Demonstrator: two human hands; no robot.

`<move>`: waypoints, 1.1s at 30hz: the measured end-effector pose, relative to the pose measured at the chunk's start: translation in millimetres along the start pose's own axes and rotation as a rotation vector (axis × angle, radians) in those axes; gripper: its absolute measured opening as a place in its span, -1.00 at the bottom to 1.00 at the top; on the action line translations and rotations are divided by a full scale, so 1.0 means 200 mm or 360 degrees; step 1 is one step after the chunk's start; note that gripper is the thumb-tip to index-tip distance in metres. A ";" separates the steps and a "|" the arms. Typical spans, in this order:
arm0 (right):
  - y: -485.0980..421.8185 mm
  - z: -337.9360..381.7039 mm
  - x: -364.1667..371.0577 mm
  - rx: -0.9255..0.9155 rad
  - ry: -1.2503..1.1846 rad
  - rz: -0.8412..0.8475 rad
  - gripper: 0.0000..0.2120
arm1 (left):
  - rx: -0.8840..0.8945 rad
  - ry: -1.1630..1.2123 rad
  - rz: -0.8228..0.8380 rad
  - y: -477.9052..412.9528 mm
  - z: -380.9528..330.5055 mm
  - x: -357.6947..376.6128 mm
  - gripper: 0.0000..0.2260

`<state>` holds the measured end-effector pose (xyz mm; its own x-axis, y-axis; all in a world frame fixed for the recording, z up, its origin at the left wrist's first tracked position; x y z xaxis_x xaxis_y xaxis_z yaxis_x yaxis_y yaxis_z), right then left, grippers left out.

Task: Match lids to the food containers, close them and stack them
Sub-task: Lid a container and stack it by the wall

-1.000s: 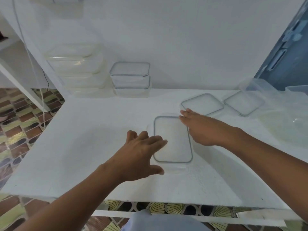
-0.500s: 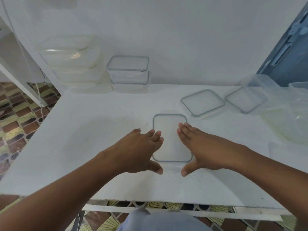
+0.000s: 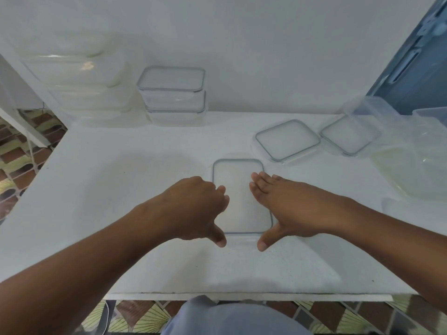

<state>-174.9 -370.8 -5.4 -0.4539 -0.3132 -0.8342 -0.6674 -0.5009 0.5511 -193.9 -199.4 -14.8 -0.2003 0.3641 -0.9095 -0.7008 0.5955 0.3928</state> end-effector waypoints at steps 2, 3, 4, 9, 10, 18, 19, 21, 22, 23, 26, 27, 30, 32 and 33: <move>-0.01 0.00 0.01 0.0001 0.0055 -0.0019 0.22 | -0.0003 0.0009 -0.0028 0.02 -0.02 0.00 -0.11; -0.01 0.01 0.01 0.0002 0.0069 -0.0029 0.22 | -0.0010 0.0018 -0.0042 0.02 -0.02 0.00 -0.11; -0.01 0.01 0.01 0.0000 0.0075 -0.0047 0.22 | -0.0018 0.0027 -0.0051 0.02 -0.03 0.00 -0.12; -0.02 0.01 0.02 0.0005 0.0080 -0.0129 0.20 | -0.0049 0.0056 -0.0158 0.04 -0.05 -0.04 -0.16; -0.03 0.02 0.02 0.0000 0.0094 -0.0170 0.18 | -0.0059 0.0060 -0.0198 0.04 -0.06 -0.04 -0.16; -0.05 0.00 0.16 0.0124 0.0132 -0.0278 0.05 | -0.0185 0.0361 -0.0550 0.10 -0.12 0.13 -0.26; -0.04 0.01 0.15 0.0123 0.0156 -0.0288 0.06 | -0.0181 0.0371 -0.0587 0.10 -0.12 0.14 -0.26; -0.04 0.02 0.13 0.0083 0.0114 -0.0423 0.06 | -0.0170 0.0379 -0.0675 0.10 -0.12 0.14 -0.26; -0.04 0.02 0.14 0.0039 0.0072 -0.0456 0.05 | -0.0168 0.0389 -0.0712 0.11 -0.11 0.14 -0.25; -0.03 0.02 0.15 0.0003 0.0026 -0.0449 0.05 | -0.0172 0.0429 -0.0737 0.12 -0.10 0.14 -0.25; -0.02 0.01 0.17 -0.0043 -0.0131 -0.0442 0.05 | -0.0196 0.0709 -0.0750 0.14 -0.07 0.18 -0.20; -0.02 0.00 0.18 -0.0066 -0.0184 -0.0445 0.05 | -0.0200 0.0803 -0.0728 0.15 -0.07 0.20 -0.18; -0.01 -0.02 0.19 -0.0155 -0.0264 -0.0493 -0.01 | -0.0250 0.0891 -0.0656 0.17 -0.08 0.22 -0.17; 0.02 -0.04 0.17 -0.0187 -0.0289 -0.0477 -0.08 | -0.0247 0.0818 -0.0686 0.19 -0.11 0.20 -0.21; 0.04 -0.05 0.16 -0.0204 -0.0289 -0.0461 -0.13 | -0.0230 0.0782 -0.0716 0.20 -0.12 0.19 -0.25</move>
<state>-188.0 -392.4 -27.8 -0.3620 -0.0005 -0.9322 -0.7094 -0.6486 0.2759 -246.3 -178.5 -37.5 -0.1319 -0.2846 -0.9495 -0.8663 0.4986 -0.0291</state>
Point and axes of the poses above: each hand's wrist, its own y-axis away from the middle knuckle, its own x-axis out of the palm, z = x × y, the point moved 5 cm from there along -y, towards the middle knuckle, and after that the axes turned 7 degrees about x, right-handed, at the moved point
